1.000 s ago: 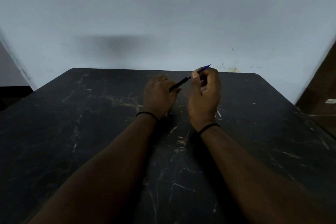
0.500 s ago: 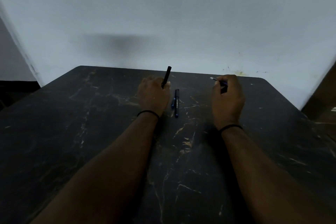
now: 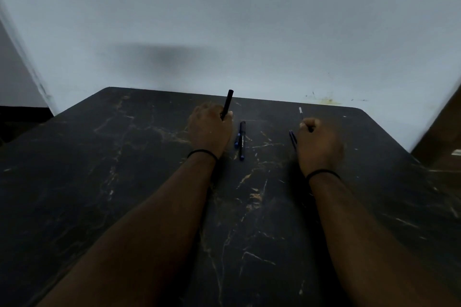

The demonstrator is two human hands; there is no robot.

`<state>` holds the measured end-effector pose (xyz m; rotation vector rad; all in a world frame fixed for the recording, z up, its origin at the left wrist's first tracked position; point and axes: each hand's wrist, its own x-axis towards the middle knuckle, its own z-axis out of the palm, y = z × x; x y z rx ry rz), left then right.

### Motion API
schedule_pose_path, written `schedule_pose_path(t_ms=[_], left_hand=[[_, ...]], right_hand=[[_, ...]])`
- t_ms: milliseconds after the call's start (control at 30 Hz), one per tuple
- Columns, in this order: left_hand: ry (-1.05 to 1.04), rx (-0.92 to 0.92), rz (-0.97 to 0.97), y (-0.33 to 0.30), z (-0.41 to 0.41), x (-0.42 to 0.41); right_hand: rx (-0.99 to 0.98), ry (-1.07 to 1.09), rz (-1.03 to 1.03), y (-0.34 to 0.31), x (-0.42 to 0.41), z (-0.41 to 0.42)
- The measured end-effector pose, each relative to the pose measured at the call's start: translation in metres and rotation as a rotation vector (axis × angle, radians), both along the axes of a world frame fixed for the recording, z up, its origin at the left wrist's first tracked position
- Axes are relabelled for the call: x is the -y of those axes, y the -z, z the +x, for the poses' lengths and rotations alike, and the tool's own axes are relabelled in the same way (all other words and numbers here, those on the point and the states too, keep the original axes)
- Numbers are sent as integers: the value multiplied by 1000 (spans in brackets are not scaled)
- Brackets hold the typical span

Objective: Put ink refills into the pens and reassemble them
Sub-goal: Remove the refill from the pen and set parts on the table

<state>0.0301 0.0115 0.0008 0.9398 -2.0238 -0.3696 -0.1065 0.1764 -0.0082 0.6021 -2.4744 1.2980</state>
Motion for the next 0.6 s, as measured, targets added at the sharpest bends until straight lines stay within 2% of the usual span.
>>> schedule_pose_path(t_ms=[300, 400, 600], left_hand=[[-1, -20, 10, 1, -1, 0], [9, -12, 11, 2, -1, 1], [11, -9, 20, 1, -1, 4]], right_hand=[[93, 102, 416, 0, -10, -19], [62, 156, 525, 3, -12, -19], [135, 133, 463, 3, -10, -15]])
